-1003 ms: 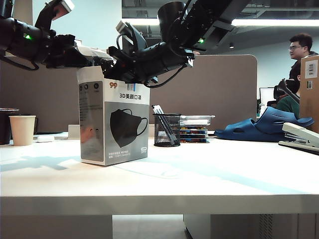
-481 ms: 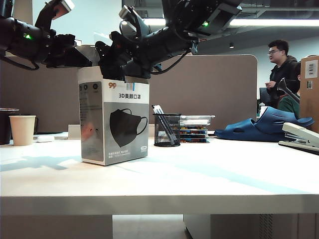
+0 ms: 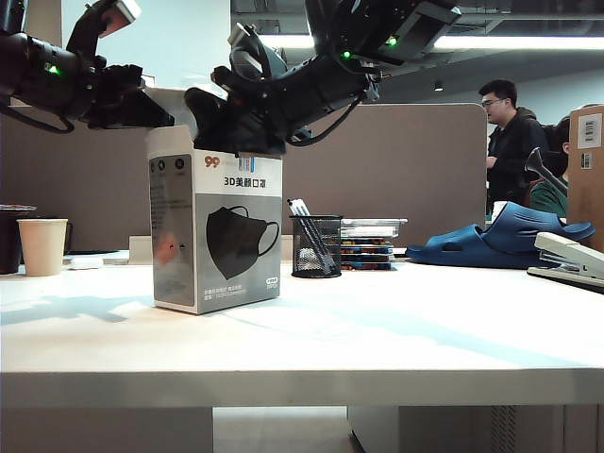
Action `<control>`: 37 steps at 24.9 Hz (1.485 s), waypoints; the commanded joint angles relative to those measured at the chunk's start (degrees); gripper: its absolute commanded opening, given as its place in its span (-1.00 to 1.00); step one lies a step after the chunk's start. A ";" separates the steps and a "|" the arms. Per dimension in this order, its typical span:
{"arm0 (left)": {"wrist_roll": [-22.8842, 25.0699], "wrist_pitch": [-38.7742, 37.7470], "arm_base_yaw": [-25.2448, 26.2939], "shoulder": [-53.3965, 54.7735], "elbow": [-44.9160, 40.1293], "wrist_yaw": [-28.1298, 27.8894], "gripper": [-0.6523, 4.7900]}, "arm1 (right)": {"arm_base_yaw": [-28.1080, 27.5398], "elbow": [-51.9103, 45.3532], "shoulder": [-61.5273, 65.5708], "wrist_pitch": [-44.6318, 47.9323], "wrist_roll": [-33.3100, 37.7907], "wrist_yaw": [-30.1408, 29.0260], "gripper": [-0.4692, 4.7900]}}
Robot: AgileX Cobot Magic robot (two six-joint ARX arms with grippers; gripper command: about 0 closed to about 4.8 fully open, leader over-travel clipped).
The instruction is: Put the mask into the mask box.
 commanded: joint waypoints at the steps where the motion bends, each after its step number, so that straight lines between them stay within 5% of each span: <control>1: -0.04 0.94 0.04 -0.22 0.15 0.33 -0.78 | 0.13 0.11 -1.11 1.44 -0.31 -0.22 -0.67; 4: -0.04 0.94 0.04 -0.22 0.15 0.33 -0.78 | 0.13 0.11 -1.64 1.42 0.46 -0.13 0.61; 6: -0.04 0.94 0.04 -0.20 0.15 0.33 -0.78 | 0.15 0.11 -1.79 1.31 1.05 0.02 1.00; 12: -0.04 0.92 0.04 -0.20 0.15 0.33 -0.78 | 0.15 0.11 -2.80 0.98 1.62 -0.98 0.92; 14: -0.04 0.94 0.04 -0.20 0.15 0.33 -0.78 | 0.15 0.11 -3.06 0.83 1.60 -0.70 0.25; 16: -0.02 0.94 0.04 -0.20 0.15 0.33 -0.78 | 0.15 0.11 -3.19 1.03 1.46 -1.27 -0.80; 17: -0.04 0.92 0.04 -0.20 0.15 0.35 -0.78 | 0.15 0.11 -3.37 1.62 1.42 -2.40 -0.71; 20: -0.04 0.90 0.04 -0.20 0.15 0.35 -0.78 | 0.15 0.11 -3.43 3.02 3.34 -5.64 0.48; 23: -0.04 0.90 0.04 -0.20 0.15 0.35 -0.78 | 0.15 0.11 -3.43 2.12 4.90 -6.05 0.96; 34: -0.04 0.55 0.04 -0.20 0.13 0.35 -0.78 | 0.15 0.11 -3.39 -3.87 4.59 -5.62 1.00; 37: -0.04 0.55 0.04 -0.20 0.13 0.35 -0.78 | 0.13 0.11 -3.39 -6.03 4.59 -4.31 0.85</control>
